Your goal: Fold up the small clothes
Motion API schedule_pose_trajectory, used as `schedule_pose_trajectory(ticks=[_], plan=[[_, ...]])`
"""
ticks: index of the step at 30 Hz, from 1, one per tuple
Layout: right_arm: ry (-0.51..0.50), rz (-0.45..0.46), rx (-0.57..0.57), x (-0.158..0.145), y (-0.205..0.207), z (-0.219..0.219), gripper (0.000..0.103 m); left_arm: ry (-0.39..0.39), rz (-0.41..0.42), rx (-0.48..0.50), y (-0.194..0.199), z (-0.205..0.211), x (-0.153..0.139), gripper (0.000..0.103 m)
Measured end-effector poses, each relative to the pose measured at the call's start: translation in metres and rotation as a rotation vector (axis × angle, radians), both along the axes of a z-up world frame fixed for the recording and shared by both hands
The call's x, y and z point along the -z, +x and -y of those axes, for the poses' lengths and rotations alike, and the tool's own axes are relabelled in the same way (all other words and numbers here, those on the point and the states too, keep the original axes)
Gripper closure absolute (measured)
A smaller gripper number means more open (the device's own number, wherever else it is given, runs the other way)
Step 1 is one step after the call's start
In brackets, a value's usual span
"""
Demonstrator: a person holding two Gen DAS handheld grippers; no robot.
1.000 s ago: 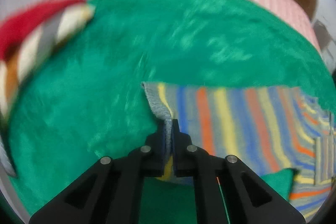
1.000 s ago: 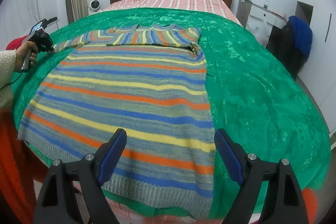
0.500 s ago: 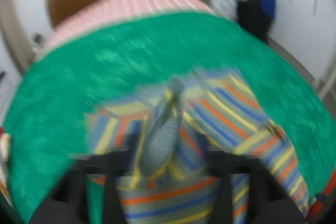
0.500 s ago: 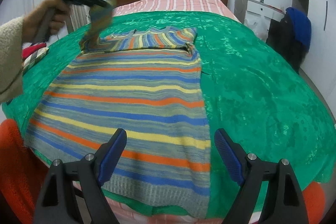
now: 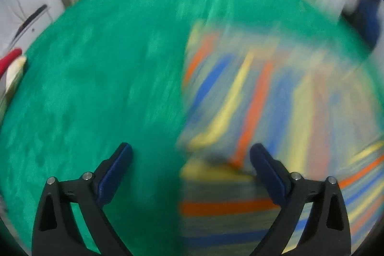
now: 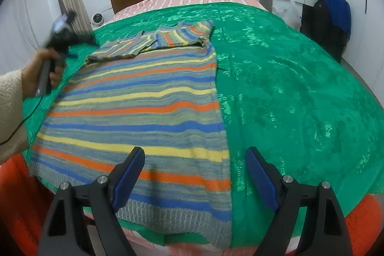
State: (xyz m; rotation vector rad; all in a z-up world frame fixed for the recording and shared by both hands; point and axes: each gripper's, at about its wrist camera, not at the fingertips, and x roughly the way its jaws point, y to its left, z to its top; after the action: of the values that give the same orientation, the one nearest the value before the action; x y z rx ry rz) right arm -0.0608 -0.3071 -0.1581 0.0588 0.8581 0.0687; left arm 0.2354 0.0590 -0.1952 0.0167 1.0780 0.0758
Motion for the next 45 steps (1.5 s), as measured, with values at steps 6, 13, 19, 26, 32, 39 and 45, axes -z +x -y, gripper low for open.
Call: schedule_pose_trajectory(ticks=[6,13,19,26,32,39,45], plan=[[-0.021,0.009,0.033,-0.004,-0.003,0.007,0.018,-0.112,0.111,-0.043,-0.053,-0.032,-0.020,0.001],[-0.089,0.087,0.053,-0.028,0.020,0.035,0.017,-0.120,0.175,-0.044,-0.151,-0.080,-0.038,0.001],[-0.163,0.112,0.020,-0.025,0.075,0.060,0.015,-0.094,0.217,-0.130,-0.167,-0.096,0.003,0.001],[-0.140,0.041,0.120,0.033,0.114,0.089,0.012,-0.031,0.287,-0.106,-0.175,-0.086,0.012,0.000],[-0.081,0.067,0.147,0.036,0.110,0.100,0.007,-0.019,0.308,-0.111,-0.178,-0.084,0.012,0.000],[-0.075,0.084,0.146,0.037,0.108,0.101,0.007,-0.010,0.311,-0.112,-0.179,-0.083,0.011,0.000],[-0.076,0.084,0.147,0.037,0.106,0.102,0.007,-0.010,0.311,-0.111,-0.179,-0.083,0.011,0.000]])
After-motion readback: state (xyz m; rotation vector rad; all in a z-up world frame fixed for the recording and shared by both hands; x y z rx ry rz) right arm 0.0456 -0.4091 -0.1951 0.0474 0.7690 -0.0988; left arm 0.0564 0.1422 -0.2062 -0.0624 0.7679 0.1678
